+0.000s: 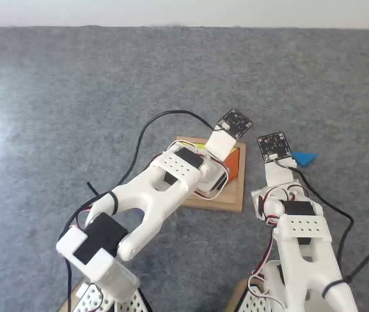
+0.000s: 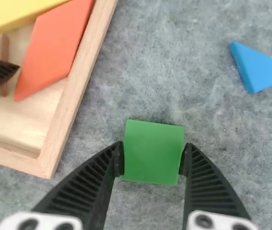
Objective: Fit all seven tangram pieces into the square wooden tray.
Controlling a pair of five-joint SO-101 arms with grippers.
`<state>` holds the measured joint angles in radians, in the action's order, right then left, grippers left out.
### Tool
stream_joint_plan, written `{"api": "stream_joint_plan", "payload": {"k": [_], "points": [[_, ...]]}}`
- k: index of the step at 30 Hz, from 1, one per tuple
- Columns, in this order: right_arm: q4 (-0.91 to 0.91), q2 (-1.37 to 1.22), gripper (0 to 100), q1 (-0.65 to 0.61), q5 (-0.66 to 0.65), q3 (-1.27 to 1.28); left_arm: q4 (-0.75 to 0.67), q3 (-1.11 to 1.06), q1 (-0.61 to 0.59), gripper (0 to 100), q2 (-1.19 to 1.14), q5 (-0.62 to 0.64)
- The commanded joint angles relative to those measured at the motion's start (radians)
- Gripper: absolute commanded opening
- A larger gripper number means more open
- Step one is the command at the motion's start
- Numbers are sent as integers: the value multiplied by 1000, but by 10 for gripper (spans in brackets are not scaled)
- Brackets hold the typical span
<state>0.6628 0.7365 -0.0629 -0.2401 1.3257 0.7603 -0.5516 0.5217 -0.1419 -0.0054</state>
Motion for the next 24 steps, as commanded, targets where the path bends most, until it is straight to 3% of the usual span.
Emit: {"api": "stream_joint_plan", "payload": {"k": [1, 14, 24], "points": [[-21, 35, 202, 5, 5, -6, 11, -8, -9, 130, 28, 3], [-21, 35, 202, 5, 5, -6, 98, -216, -35, 130, 373, -109], [-21, 35, 202, 5, 5, -6, 64, -130, -77, 130, 321, -103]]}}
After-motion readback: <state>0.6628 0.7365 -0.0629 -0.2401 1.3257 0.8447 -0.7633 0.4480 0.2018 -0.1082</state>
